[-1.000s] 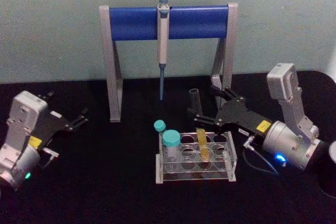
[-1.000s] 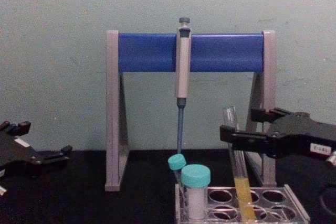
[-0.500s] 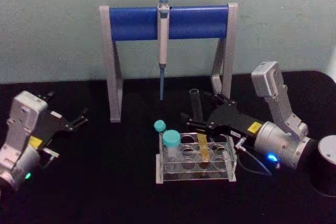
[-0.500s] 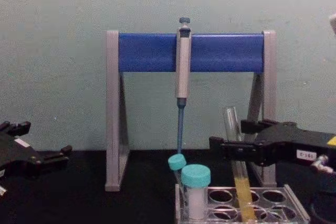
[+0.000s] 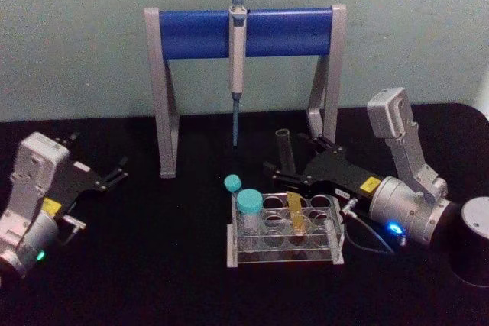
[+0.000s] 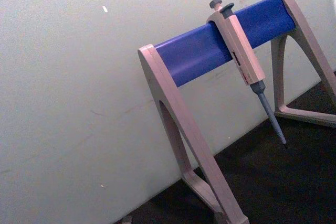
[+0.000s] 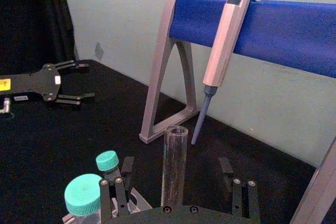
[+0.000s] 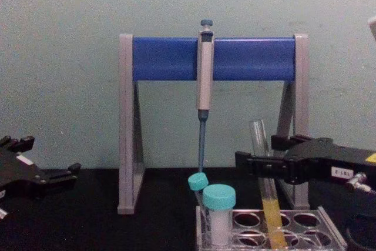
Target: Pick up the test tube from the test tube rack, shake it, then place it back into the test tube rack.
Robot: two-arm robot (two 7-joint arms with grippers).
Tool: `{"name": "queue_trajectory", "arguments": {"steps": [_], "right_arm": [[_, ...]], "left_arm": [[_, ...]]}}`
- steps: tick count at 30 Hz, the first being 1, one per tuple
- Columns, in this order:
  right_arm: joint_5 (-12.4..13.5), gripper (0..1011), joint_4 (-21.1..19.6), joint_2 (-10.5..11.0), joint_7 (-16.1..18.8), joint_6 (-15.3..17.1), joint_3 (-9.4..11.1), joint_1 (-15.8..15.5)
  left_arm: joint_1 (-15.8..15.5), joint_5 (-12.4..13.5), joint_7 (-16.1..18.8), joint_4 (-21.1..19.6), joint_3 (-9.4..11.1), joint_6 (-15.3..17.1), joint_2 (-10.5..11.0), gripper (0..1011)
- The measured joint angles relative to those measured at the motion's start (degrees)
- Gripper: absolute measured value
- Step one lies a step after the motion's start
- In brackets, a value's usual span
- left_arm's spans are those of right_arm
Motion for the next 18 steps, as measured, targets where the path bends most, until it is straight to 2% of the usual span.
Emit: {"name": "queue_trajectory", "arguments": {"steps": [18], "right_arm": [[0.25, 1000, -0.06, -0.06, 0.03, -0.02, 0.16, -0.08]], "left_arm": [[0.00, 0.00, 0.00, 0.00, 0.00, 0.00, 0.00, 1001]]}}
